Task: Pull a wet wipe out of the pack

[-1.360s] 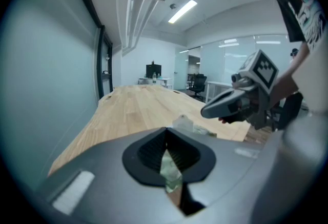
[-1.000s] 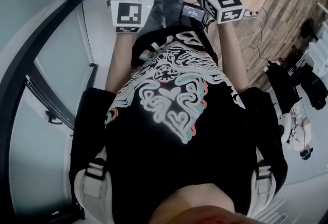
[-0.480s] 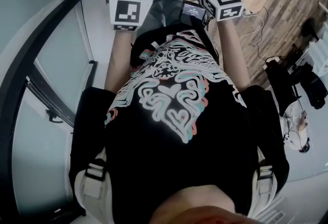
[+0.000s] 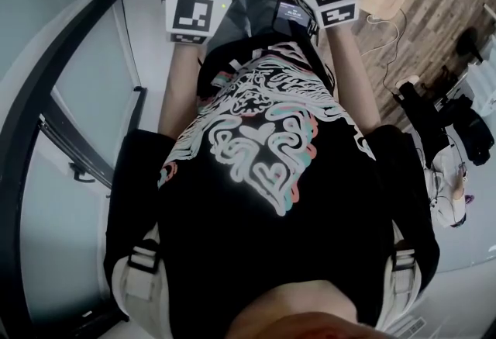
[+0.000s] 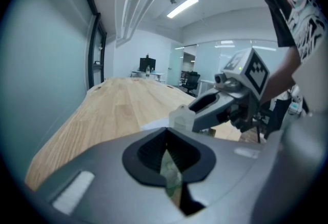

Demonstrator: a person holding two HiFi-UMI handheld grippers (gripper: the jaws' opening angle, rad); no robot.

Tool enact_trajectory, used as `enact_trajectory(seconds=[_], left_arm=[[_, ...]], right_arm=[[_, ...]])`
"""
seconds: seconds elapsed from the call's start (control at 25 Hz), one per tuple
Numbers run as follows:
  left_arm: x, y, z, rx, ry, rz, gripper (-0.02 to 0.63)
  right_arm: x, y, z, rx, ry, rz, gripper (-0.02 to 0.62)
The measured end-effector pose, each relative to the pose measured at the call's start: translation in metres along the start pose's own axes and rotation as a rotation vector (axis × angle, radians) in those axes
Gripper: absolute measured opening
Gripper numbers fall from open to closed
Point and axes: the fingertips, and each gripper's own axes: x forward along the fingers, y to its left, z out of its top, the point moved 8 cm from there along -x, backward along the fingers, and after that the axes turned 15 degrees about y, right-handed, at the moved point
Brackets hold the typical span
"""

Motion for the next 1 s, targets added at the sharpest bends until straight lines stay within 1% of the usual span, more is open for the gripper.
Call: enact_trajectory(seconds=[0.28,0.48,0.72,1.0], left_arm=[[0.005,0.0014,0.0025,-0.007,0.009,0.002,-0.012],[0.0027,0.0016,0.0012,-0.016,0.007,0.007,-0.012],[0.0027,0.0042,-0.0021,-0.033,0.02,0.019,-0.012],[0.0018,0.0061,-0.0011,-0.03,0.018,0.023,-0.012]], right_arm=[[0.0003,0.0001,0.0021,-0.061,-0.011,0.003,0.112],[-0.0013,-0.0002,0.0028,-0.103,-0.013,-0.044,0.05],[0.0001,-0.0014,0.0025,-0.101,-0.014,-0.08,0.025],[0.0003,-0.0026,0.0022,-0.087,-0.015,-0.074,0.014]])
